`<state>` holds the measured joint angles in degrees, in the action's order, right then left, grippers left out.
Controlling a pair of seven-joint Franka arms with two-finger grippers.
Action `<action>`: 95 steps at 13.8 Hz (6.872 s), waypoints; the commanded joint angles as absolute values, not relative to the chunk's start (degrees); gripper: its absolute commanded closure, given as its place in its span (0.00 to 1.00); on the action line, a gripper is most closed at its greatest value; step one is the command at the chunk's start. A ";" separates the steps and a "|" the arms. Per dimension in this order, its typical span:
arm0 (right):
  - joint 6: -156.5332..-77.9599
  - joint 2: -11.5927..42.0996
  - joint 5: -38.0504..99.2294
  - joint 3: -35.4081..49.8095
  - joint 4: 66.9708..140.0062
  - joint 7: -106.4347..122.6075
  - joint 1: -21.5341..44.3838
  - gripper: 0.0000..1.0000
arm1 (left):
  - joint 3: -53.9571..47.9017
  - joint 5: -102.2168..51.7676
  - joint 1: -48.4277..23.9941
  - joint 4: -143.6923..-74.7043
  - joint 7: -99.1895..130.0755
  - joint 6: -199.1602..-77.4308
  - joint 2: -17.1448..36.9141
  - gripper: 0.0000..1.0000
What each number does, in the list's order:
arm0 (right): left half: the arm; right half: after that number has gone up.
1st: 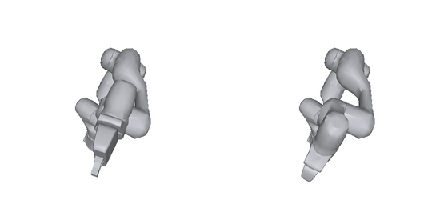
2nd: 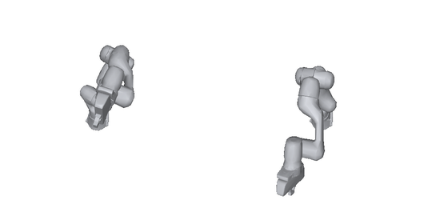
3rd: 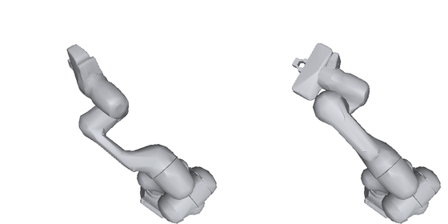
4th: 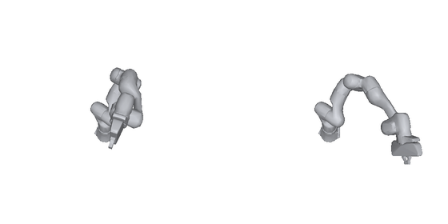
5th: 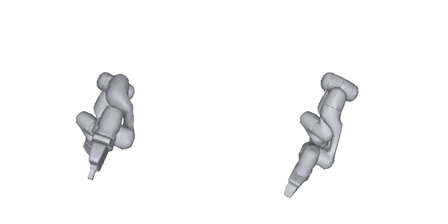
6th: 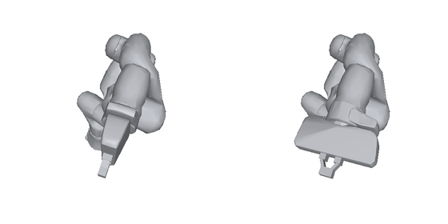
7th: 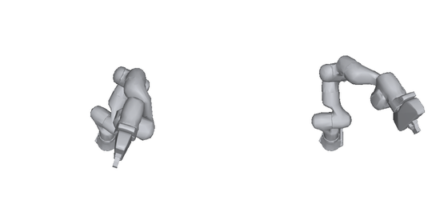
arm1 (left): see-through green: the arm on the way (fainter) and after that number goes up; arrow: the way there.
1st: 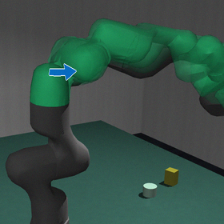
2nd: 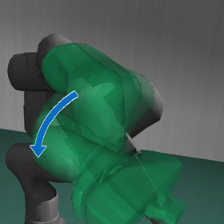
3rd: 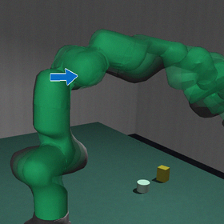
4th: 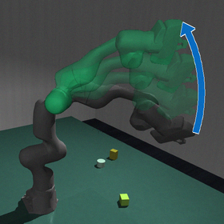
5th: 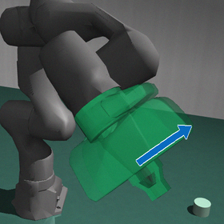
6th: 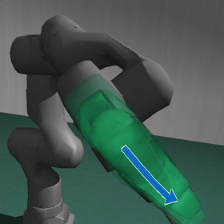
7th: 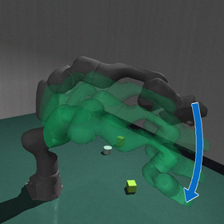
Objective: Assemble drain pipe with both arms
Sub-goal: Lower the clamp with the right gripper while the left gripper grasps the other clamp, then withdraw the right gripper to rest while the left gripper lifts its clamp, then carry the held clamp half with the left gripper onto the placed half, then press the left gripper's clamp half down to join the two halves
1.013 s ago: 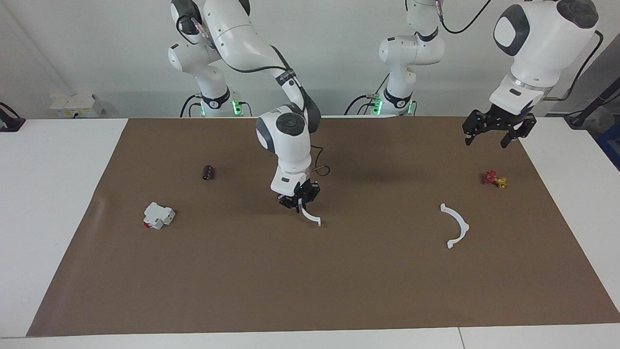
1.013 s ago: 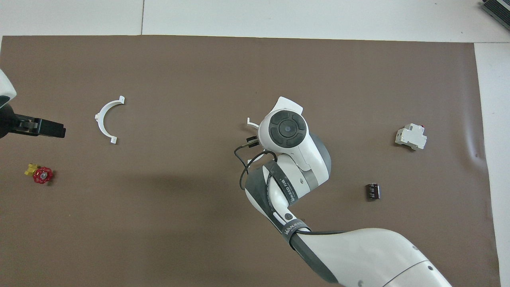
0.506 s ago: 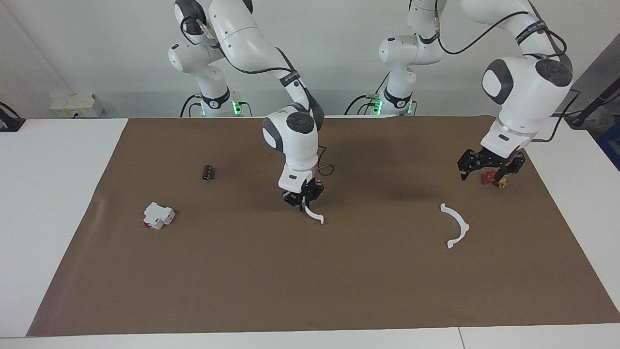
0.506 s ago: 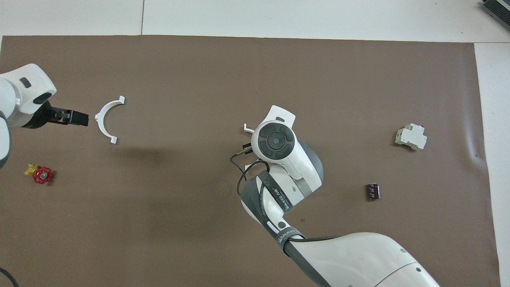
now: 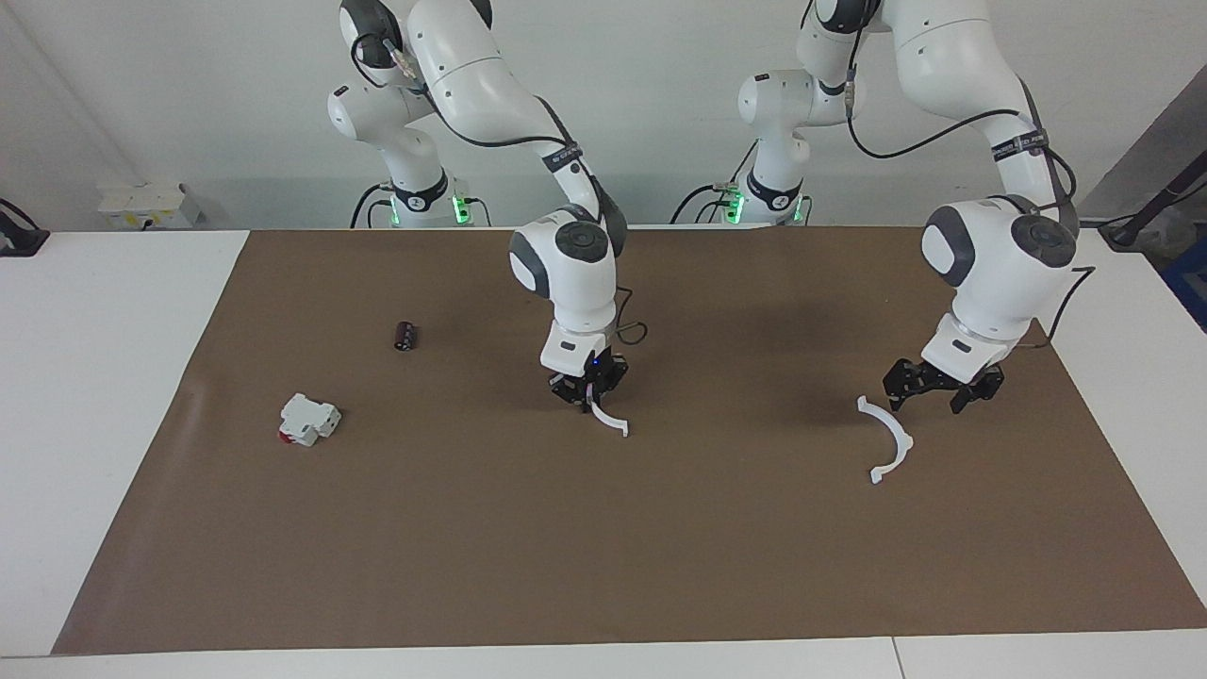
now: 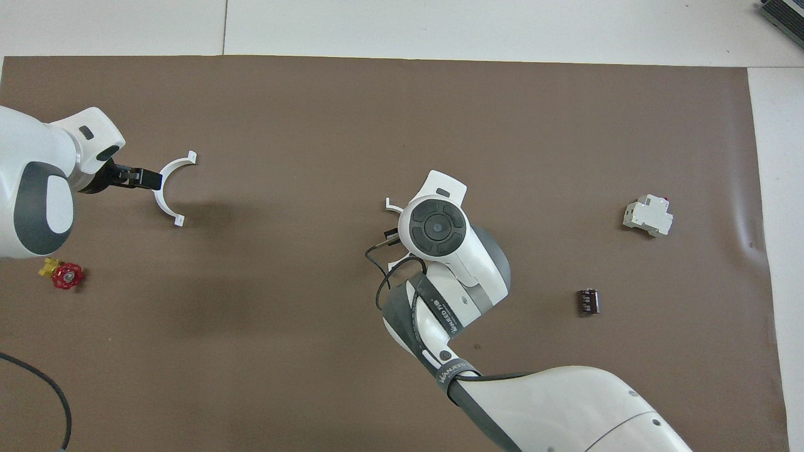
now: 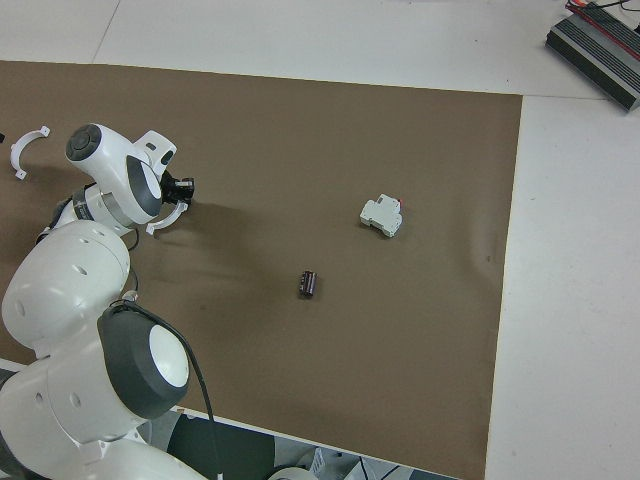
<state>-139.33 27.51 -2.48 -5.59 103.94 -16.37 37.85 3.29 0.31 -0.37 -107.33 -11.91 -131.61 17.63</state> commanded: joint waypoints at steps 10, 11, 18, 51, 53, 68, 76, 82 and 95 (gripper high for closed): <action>-129.92 13.28 -3.08 -5.45 103.45 -17.58 28.76 0.00 | 2.72 -4.31 0.44 -108.80 -13.62 -140.19 23.56 0.08; -127.55 12.23 -2.99 -5.54 102.58 -17.75 27.26 0.00 | 2.72 -4.31 0.44 -108.81 -13.54 -140.10 23.55 0.13; -108.57 5.46 -0.36 -5.71 96.42 -17.06 13.21 0.00 | 2.90 -4.39 0.00 -108.81 -13.53 -139.13 23.20 1.00; -84.90 -1.49 1.67 -5.89 90.44 -5.45 4.48 0.00 | 3.08 0.35 -36.30 -114.52 28.12 -139.13 18.46 1.00; -84.99 -1.49 1.76 -5.80 90.35 -5.45 4.66 0.00 | 3.16 0.35 -36.30 -114.26 28.12 -140.27 18.89 1.00; -86.04 -1.58 1.05 -7.91 90.44 -5.28 5.19 0.00 | 2.99 1.85 -36.39 -114.34 28.04 -143.79 20.21 1.00; -86.13 -4.03 0.88 -7.29 93.50 -4.39 4.66 0.00 | 2.99 1.85 -37.00 -114.70 28.12 -143.79 20.21 1.00; -86.66 -4.04 1.41 -7.38 93.60 -4.48 5.27 0.00 | 2.90 1.93 -37.09 -114.70 29.79 -143.79 20.21 1.00; -86.92 -4.04 0.79 -7.38 93.60 -4.66 5.36 0.00 | 2.99 1.85 -37.88 -115.05 33.92 -143.70 20.13 0.48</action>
<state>-85.65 -2.52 0.73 -7.50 91.67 -5.12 5.61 2.16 0.69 -37.00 -113.65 32.13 -142.16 20.64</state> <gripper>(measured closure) 0.000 0.722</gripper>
